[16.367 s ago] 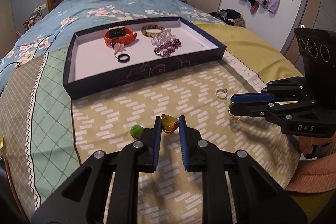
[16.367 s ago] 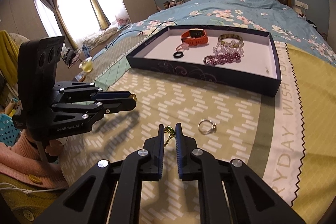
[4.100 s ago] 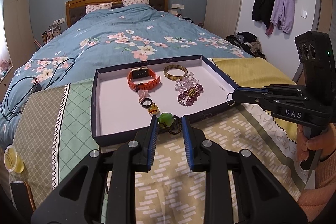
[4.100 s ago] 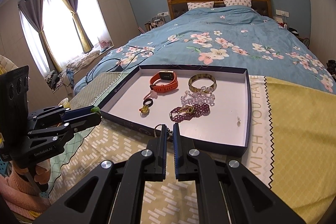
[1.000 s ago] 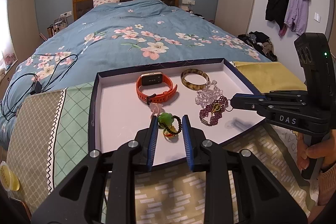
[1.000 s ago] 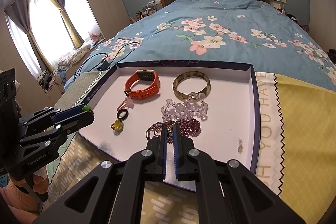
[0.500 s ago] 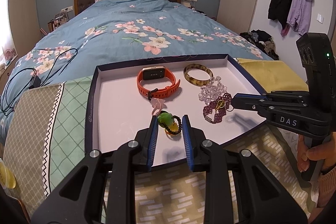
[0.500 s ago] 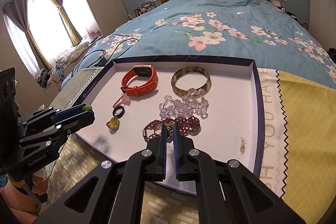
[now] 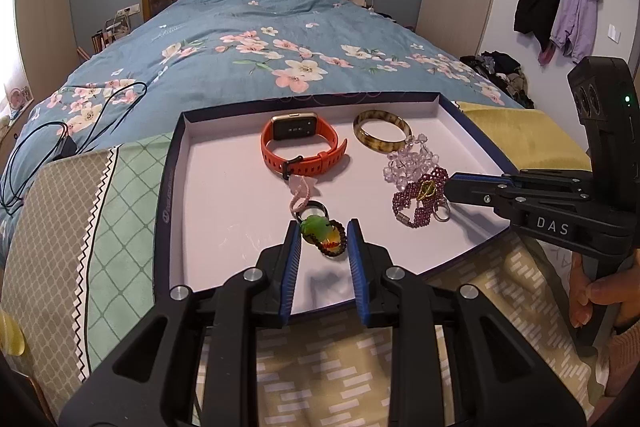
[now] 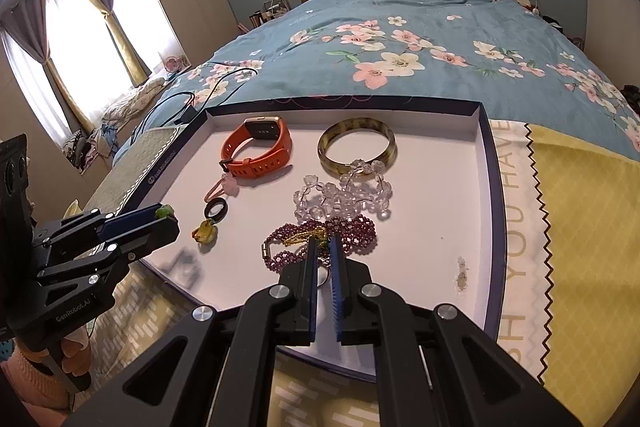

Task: Organize jewelry
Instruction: 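Lower the silver ring into the tray with the right tool while the left tool lowers the green-stone ring, then open the right tool releasing the silver ring while the left tool releases the green-stone ring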

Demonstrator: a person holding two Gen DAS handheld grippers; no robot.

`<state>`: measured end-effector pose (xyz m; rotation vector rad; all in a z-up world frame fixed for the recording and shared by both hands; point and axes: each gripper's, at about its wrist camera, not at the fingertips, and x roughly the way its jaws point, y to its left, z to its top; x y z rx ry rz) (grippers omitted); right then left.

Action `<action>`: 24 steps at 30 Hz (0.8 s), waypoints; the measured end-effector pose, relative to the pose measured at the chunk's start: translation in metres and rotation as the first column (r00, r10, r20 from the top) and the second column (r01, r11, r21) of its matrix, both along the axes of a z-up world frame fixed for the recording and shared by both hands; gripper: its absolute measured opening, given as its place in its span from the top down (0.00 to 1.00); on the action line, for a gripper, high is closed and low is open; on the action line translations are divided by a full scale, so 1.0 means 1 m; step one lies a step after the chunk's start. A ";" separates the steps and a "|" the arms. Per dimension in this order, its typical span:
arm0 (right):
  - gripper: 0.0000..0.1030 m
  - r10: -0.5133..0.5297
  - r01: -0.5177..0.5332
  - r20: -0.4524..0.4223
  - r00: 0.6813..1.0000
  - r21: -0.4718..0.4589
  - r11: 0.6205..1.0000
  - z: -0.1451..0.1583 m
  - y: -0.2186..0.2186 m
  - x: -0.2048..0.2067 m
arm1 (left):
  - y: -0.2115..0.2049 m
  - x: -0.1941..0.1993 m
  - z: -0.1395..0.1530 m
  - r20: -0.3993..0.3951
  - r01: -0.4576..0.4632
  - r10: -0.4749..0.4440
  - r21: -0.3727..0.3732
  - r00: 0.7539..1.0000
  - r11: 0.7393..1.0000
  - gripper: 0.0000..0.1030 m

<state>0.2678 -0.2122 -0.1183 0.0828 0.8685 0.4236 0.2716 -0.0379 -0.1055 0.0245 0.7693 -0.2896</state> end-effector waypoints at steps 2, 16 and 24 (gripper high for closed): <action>0.94 -0.001 0.001 -0.002 1.000 0.000 1.000 -0.001 0.000 0.000 | 0.000 0.001 -0.002 -0.009 -0.001 0.001 -0.002 1.000 1.000 0.76; 0.83 -0.018 0.018 0.022 1.000 -0.005 1.000 0.001 -0.003 -0.007 | 0.004 0.002 -0.009 -0.027 -0.015 0.014 -0.009 1.000 1.000 0.63; 0.53 -0.033 0.034 0.067 0.997 -0.020 0.999 0.009 -0.004 -0.021 | 0.008 -0.013 0.002 0.023 -0.032 0.032 -0.028 0.999 0.999 0.31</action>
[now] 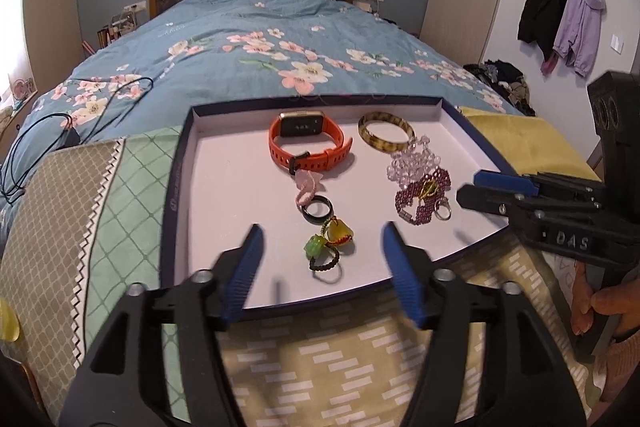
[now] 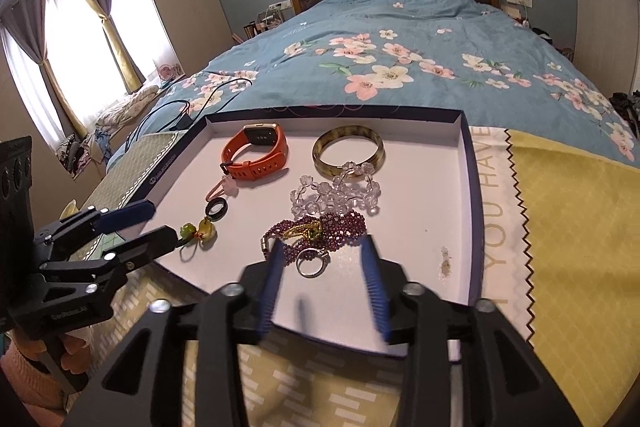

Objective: Organize jewelry

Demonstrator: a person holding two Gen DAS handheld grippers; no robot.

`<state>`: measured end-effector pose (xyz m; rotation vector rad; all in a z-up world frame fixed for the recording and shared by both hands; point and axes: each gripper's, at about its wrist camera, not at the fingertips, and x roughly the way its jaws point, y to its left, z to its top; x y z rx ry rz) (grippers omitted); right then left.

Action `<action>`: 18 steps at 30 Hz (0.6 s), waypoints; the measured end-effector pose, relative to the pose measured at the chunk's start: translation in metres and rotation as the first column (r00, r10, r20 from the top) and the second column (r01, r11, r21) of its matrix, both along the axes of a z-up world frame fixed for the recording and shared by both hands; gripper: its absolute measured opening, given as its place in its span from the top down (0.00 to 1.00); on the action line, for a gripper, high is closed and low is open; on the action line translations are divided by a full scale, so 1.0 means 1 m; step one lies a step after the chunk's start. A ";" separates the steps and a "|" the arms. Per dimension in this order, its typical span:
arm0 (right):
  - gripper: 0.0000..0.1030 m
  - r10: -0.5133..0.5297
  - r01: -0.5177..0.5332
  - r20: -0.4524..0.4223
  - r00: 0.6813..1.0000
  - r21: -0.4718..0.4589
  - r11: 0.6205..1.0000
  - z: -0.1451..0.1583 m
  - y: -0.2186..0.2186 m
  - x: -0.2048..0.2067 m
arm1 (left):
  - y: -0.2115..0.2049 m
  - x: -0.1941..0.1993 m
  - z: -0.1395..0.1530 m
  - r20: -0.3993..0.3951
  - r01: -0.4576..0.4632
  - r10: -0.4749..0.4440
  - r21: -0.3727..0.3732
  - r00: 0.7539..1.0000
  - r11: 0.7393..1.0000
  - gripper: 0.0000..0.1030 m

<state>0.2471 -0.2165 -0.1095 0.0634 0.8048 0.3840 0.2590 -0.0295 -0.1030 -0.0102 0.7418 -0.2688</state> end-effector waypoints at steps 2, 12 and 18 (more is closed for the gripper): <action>0.42 -0.010 0.010 0.018 1.000 -0.006 1.000 0.003 -0.001 -0.005 | 0.001 -0.008 0.007 0.037 -0.010 0.010 0.000 0.999 1.000 0.21; 0.07 -0.060 0.067 0.150 0.987 -0.037 0.997 0.022 -0.008 -0.052 | 0.008 -0.053 0.032 0.147 -0.064 0.060 0.018 0.987 0.998 0.06; 0.07 -0.084 0.107 0.283 0.955 -0.064 0.992 0.034 -0.007 -0.087 | 0.019 -0.087 0.045 0.217 -0.118 0.117 -0.008 0.969 0.993 0.06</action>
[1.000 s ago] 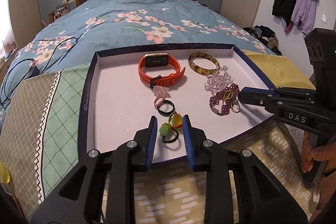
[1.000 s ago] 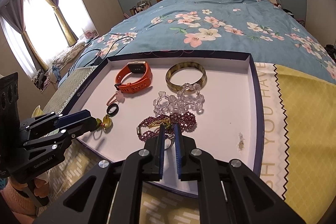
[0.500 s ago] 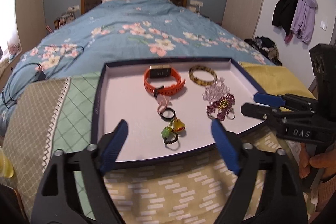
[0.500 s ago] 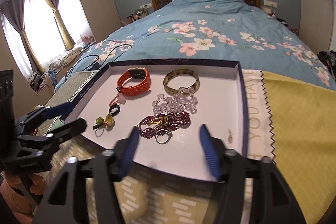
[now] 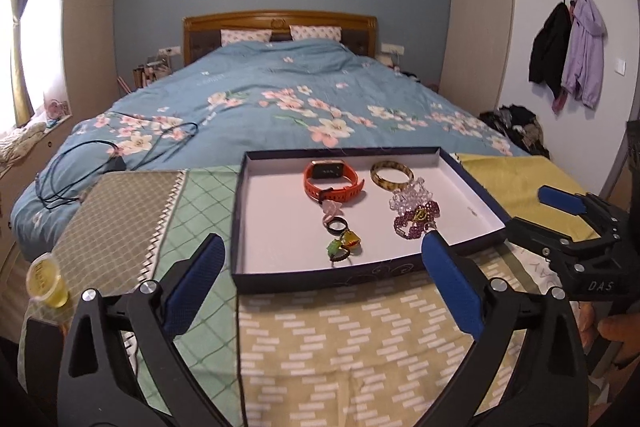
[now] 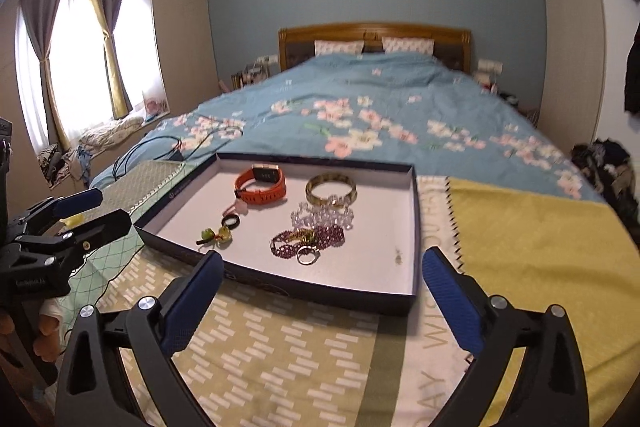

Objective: Organize jewelry

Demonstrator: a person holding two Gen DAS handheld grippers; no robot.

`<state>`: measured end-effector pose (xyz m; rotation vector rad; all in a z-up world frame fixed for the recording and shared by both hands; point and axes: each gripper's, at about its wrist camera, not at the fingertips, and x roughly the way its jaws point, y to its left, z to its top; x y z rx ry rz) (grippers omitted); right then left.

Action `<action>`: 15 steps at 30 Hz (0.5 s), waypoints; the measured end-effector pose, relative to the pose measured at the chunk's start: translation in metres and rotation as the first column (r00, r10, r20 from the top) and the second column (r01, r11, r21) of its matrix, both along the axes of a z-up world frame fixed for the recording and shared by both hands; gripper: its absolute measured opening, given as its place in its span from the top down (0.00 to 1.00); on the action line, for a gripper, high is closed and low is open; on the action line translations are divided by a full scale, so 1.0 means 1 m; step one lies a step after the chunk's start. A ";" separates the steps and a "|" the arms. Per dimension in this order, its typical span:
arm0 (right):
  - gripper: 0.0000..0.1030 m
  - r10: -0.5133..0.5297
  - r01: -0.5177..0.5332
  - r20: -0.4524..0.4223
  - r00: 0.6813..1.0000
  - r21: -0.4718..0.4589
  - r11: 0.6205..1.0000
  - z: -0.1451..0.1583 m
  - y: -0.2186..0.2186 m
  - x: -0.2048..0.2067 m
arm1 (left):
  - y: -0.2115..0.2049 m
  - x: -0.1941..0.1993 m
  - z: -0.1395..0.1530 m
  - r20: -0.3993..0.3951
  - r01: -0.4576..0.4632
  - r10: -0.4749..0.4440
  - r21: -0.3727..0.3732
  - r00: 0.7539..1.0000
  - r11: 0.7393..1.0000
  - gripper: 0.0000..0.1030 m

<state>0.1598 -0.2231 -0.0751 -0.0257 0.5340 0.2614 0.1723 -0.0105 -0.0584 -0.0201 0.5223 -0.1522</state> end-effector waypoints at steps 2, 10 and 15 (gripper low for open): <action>0.07 -0.002 0.002 0.046 0.999 -0.006 1.000 0.003 0.001 -0.010 | 0.003 -0.010 0.003 0.028 -0.015 0.015 -0.002 0.999 1.000 0.06; 0.07 0.000 0.002 0.121 0.993 -0.022 1.000 0.008 0.005 -0.043 | 0.010 -0.060 0.013 0.181 -0.049 0.051 -0.013 0.982 0.999 0.06; 0.07 -0.032 0.033 0.130 0.991 -0.003 0.999 0.007 0.004 -0.057 | 0.010 -0.071 0.012 0.201 -0.046 0.053 -0.039 0.978 0.998 0.06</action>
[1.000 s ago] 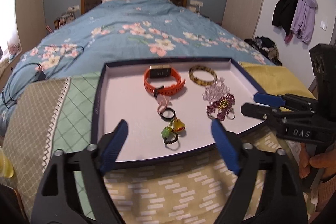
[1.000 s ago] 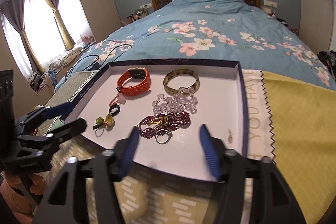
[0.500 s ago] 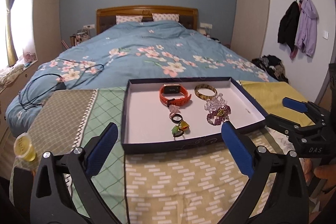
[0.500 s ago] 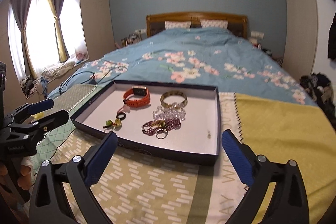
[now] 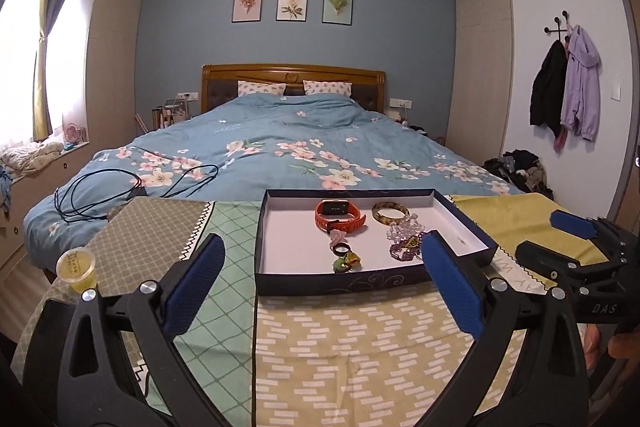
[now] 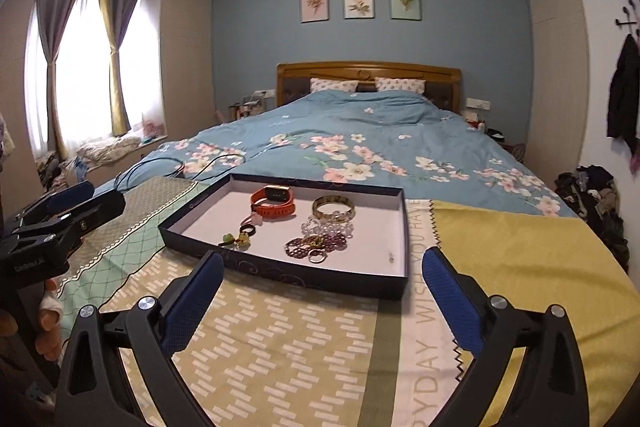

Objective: Organize jewelry

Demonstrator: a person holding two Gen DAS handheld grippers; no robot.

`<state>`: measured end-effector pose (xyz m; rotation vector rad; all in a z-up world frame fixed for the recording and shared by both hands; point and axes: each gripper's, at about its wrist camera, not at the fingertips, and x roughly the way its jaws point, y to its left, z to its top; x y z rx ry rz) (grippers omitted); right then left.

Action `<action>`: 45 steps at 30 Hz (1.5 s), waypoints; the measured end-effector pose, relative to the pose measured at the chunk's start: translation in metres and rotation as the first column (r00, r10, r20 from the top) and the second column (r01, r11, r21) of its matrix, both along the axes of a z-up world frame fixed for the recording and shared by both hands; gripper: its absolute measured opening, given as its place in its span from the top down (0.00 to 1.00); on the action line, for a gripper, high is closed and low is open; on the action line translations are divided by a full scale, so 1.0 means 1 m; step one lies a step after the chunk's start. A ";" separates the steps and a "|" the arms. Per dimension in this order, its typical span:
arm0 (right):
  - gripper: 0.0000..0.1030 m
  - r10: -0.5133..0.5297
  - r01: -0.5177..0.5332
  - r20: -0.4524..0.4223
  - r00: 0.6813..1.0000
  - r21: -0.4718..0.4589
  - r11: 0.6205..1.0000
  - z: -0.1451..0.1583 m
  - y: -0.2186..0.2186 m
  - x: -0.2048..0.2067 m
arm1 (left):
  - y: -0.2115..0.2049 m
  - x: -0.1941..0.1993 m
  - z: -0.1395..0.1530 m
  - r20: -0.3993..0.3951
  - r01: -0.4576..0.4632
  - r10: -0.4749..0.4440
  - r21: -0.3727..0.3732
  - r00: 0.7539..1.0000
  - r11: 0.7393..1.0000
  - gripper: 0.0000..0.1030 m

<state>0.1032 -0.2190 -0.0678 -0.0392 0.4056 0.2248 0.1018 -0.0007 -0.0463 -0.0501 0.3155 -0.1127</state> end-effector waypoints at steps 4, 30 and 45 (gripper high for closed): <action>0.07 -0.014 0.013 0.030 0.999 0.021 1.000 0.000 -0.003 -0.008 | 0.001 -0.013 0.001 0.055 0.011 -0.010 -0.029 0.998 1.000 0.06; 0.07 -0.065 0.057 0.131 0.989 0.063 0.996 0.010 -0.009 -0.028 | -0.021 -0.035 0.011 0.104 -0.017 0.016 0.009 0.994 1.000 0.06; 0.07 -0.055 0.047 0.165 0.985 0.056 0.997 0.015 -0.004 -0.036 | -0.010 -0.031 0.011 0.100 -0.031 0.034 -0.036 0.994 0.999 0.06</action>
